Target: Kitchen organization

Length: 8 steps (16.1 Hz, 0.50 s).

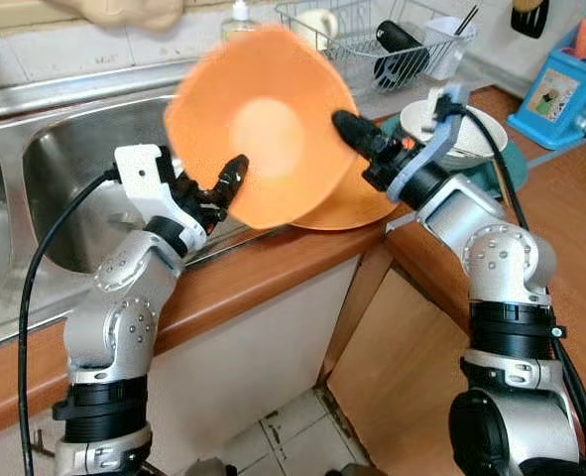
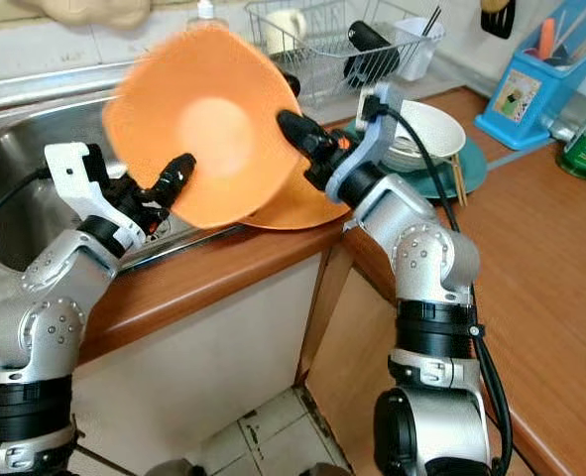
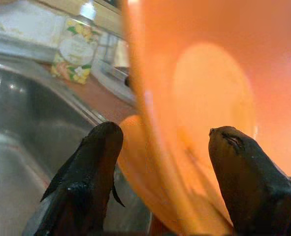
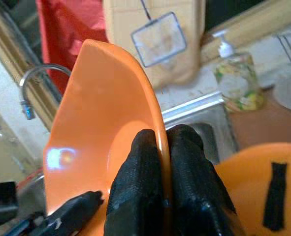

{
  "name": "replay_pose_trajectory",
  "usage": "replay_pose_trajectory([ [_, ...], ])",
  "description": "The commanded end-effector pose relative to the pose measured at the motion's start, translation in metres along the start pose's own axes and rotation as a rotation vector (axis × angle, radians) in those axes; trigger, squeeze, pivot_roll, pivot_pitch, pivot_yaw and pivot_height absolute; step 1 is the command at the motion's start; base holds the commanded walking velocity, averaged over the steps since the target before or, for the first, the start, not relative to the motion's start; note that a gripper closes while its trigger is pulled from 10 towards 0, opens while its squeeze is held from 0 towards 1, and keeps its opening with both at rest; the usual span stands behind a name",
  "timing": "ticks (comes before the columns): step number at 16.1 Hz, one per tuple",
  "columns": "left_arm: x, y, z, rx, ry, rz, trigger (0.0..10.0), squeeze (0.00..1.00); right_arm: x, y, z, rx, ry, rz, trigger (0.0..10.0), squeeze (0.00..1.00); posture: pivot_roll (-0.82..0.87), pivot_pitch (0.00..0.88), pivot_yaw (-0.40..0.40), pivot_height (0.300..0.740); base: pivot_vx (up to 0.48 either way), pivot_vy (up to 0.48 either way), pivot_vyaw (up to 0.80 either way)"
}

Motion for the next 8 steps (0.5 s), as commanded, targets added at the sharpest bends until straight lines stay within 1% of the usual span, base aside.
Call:
replay_pose_trajectory([
  [1, -0.0046, -0.0079, 0.0004, 0.055, -0.022, -0.051, 3.9, 0.0, 0.0079, -0.0109, -0.0022, 0.062, 0.038, -0.003, 0.0, 0.0, -0.13, 0.0, -0.011, 0.74, 0.0, 0.0, 0.0],
  [2, -0.0054, -0.0081, 0.0002, 0.057, -0.02, -0.084, 0.0, 0.0, 0.0073, -0.0103, -0.0026, 0.059, 0.04, 0.0, 0.0, 0.0, -0.13, 0.0, -0.011, 0.74, 0.0, 0.0, 0.0],
  [3, -0.0048, -0.0072, -0.0001, 0.043, -0.012, -0.113, 0.0, 0.0, 0.0063, -0.0087, -0.003, 0.048, 0.041, -0.001, 0.0, 0.0, -0.13, 0.0, -0.011, 0.74, 0.0, 0.0, 0.0],
  [6, -0.0013, -0.0044, -0.0009, 0.017, 0.016, -0.166, 0.0, 0.0, 0.0053, -0.0046, -0.0034, 0.015, 0.053, 0.008, 0.0, 0.0, -0.13, 0.0, -0.014, 0.74, 0.0, 0.0, 0.0],
  [8, -0.0015, -0.0013, -0.0024, -0.012, 0.014, -0.17, 0.0, 0.0, 0.0058, -0.0012, -0.0043, -0.01, 0.062, 0.009, 0.0, 0.0, -0.14, 0.0, -0.014, 0.74, 0.0, 0.0, 0.0],
])
Point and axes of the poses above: a point about 5 cm out from each wrist's last joint towards the gripper, its own z axis pointing out of the wrist towards the gripper, its own x axis along the axis of the wrist's last joint, y = z × x, the point moved 1 cm from there along z, pointing out of the wrist towards the gripper, and after that the axes turned 14 degrees about z, right-handed, at the moved point
